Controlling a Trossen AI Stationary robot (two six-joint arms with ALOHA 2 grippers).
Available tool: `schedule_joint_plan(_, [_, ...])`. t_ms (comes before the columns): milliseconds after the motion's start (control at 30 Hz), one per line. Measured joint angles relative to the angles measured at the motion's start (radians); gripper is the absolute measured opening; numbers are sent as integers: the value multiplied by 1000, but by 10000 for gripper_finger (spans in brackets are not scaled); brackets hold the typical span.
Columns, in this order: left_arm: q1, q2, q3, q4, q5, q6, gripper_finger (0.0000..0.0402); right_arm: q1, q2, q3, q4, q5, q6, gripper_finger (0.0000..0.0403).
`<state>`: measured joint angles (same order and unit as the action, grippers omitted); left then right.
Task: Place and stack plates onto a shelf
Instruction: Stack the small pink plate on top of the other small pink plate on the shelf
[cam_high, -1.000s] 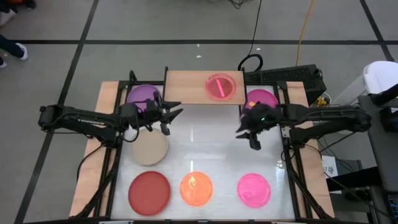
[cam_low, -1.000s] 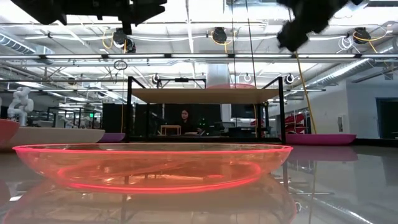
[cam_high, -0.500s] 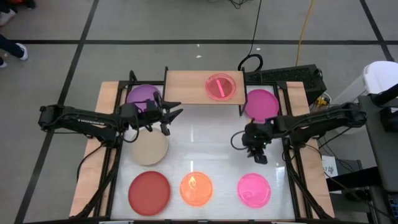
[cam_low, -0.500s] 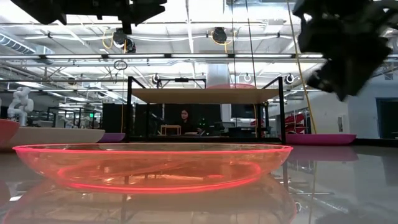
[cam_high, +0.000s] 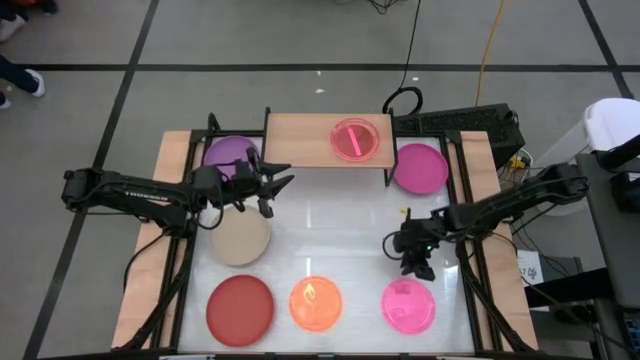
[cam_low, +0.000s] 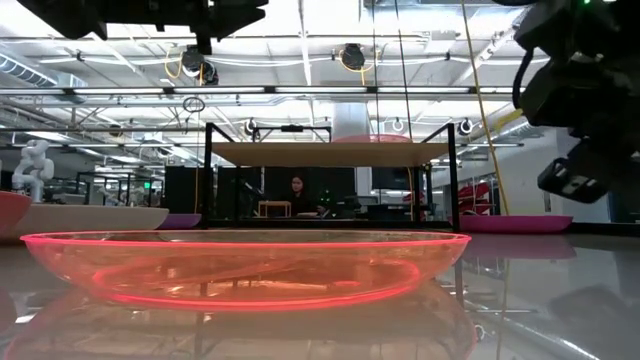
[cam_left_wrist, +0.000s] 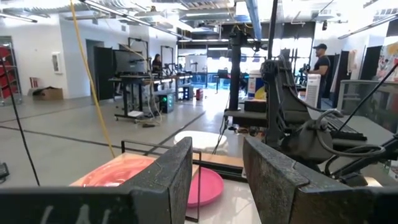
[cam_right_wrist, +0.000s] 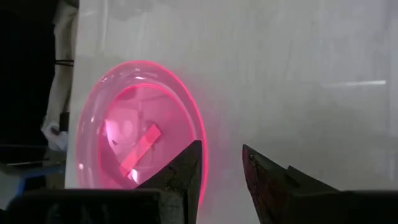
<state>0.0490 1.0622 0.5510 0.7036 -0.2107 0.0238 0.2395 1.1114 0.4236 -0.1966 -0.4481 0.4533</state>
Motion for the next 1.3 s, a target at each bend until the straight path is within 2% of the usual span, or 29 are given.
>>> schedule_joint_plan(233, [0,0,0,0,4,-1,147,65,0,-66,126,32,97,98])
schedule_joint_plan(533, [0,0,0,-3,5,-6,147,154,0,-77,149,134,148,98])
schedule_joint_plan(800, [0,0,0,-3,7,-10,147,187,0,-77,145,217,170,98])
schedule_joint_plan(1000, [0,0,0,-4,7,-10,147,188,10,-77,141,218,190,98])
schedule_joint_plan(1300, [0,0,0,-6,7,-10,147,188,107,-74,190,208,202,98])
